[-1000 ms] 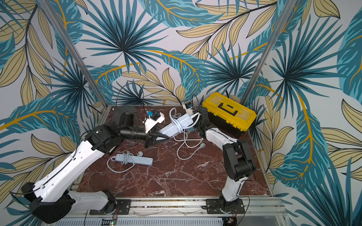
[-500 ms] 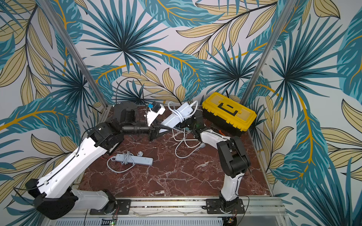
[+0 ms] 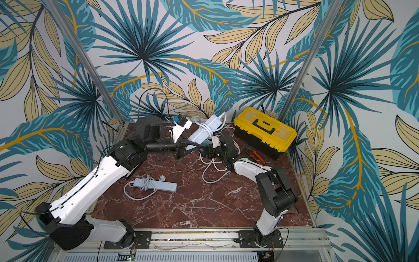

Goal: Wrap the cord around the power strip
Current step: Wrap the power cord around the power strip.

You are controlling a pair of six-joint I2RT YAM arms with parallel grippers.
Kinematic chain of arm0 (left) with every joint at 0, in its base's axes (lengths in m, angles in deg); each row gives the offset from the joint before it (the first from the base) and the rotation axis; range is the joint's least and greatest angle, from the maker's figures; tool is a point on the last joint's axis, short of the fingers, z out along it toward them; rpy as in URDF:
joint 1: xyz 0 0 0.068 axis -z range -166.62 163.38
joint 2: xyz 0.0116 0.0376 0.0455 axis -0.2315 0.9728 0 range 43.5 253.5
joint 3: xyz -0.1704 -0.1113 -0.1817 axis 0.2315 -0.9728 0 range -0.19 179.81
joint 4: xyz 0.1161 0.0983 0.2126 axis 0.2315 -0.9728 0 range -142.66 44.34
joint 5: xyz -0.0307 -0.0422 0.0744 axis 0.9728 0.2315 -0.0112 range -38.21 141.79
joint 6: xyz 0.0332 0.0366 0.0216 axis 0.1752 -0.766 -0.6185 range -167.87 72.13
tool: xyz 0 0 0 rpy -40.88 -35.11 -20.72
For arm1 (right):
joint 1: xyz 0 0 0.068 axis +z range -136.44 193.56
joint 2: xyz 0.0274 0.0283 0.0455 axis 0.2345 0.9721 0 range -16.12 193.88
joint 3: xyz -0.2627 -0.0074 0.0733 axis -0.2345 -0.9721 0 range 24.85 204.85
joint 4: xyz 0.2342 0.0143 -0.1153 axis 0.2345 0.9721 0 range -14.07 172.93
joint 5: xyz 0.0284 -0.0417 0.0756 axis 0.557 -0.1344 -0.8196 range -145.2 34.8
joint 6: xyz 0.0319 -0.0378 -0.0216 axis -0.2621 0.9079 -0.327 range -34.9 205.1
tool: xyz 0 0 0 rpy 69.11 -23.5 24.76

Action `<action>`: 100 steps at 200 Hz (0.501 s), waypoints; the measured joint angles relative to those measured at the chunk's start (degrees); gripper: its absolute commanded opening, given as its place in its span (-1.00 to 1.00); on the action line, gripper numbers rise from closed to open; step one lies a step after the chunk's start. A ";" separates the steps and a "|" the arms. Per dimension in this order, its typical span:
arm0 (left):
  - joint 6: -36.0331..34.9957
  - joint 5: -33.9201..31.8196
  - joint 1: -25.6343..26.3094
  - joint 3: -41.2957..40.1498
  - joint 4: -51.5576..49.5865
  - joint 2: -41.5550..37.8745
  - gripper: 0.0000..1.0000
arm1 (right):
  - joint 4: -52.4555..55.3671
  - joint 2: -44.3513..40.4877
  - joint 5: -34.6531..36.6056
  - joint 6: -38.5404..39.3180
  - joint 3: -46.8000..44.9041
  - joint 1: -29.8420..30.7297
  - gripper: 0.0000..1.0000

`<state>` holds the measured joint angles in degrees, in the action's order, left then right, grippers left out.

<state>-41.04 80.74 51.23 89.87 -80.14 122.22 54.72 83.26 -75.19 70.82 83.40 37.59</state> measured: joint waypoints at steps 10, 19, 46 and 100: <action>0.31 0.00 0.00 0.13 0.02 0.00 -1.00 | 0.59 1.95 -0.09 0.94 2.23 0.52 0.72; 0.59 -0.02 0.00 0.22 0.09 0.00 -1.00 | 1.03 4.17 -0.39 1.70 4.74 0.74 0.71; 1.53 -0.63 -0.07 0.31 0.55 -0.04 -1.00 | 1.86 11.04 -1.07 3.28 11.06 1.18 0.53; 3.74 -3.15 -4.13 -0.15 3.21 -1.64 -1.00 | 5.46 12.98 -1.27 7.17 11.34 3.08 -0.50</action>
<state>-37.30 77.60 47.10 89.71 -76.93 120.58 60.18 96.24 -76.46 77.98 94.74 40.68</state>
